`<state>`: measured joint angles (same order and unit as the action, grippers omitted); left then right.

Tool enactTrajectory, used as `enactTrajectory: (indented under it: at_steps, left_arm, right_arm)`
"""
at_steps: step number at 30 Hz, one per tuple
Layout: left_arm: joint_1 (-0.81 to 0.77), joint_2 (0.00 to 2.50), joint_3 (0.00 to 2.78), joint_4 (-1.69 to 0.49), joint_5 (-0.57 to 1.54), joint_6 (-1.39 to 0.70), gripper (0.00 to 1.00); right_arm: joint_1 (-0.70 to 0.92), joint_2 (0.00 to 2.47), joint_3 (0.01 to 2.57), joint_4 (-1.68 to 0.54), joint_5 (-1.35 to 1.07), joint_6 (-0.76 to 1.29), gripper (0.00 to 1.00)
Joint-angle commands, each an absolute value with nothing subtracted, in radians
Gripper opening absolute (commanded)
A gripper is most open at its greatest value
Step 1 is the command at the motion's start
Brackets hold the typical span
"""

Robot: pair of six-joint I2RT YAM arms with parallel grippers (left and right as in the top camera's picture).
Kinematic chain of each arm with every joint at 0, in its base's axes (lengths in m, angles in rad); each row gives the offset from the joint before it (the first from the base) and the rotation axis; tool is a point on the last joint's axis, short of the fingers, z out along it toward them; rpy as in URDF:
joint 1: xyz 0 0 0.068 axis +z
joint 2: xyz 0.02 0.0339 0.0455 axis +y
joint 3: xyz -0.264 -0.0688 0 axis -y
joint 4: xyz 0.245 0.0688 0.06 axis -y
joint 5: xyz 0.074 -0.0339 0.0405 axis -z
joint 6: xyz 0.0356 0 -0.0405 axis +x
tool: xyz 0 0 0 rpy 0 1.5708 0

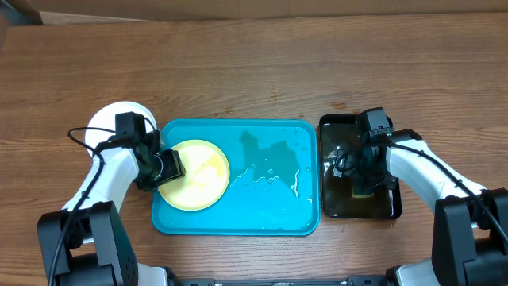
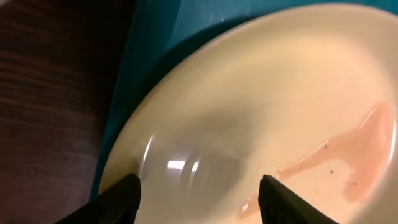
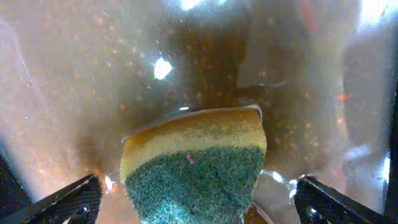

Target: Clean dirty plates on tray and stack at the side

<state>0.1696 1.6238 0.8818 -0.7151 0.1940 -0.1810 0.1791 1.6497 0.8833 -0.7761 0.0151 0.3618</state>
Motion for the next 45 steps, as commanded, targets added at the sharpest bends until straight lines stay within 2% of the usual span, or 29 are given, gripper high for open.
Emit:
enactTrajectory:
  at_steps: [1,6,9,14,22,27,38,45]
  left_arm:
    - [0.169,1.621,0.977,-0.788,0.183,-0.192,0.63]
    - [0.17,1.618,1.01,-0.856,0.152,-0.21,0.64]
    - [0.17,1.618,1.009,-0.891,0.057,-0.269,0.63]
    - [0.169,1.621,0.979,-0.875,0.026,-0.292,0.61]
    - [0.169,1.623,0.875,-0.766,0.142,-0.244,0.6]
    - [0.169,1.623,0.876,-0.761,0.27,-0.163,0.49]
    - [0.169,1.623,0.876,-0.68,0.227,-0.157,0.48]
    - [0.152,1.623,0.858,-0.678,0.203,-0.162,0.42]
  right_arm:
    - [0.183,1.655,0.878,-0.771,0.025,0.359,1.0]
    - [0.183,1.655,0.878,-0.771,0.025,0.359,1.0]
    - [0.183,1.655,0.878,-0.771,0.025,0.359,1.0]
    - [0.183,1.655,0.878,-0.771,0.025,0.359,1.0]
    - [0.183,1.655,0.878,-0.771,0.025,0.359,1.0]
    - [0.183,1.655,0.878,-0.771,0.025,0.359,1.0]
    - [0.183,1.655,0.878,-0.771,0.025,0.359,1.0]
    - [0.183,1.655,0.878,-0.771,0.025,0.359,1.0]
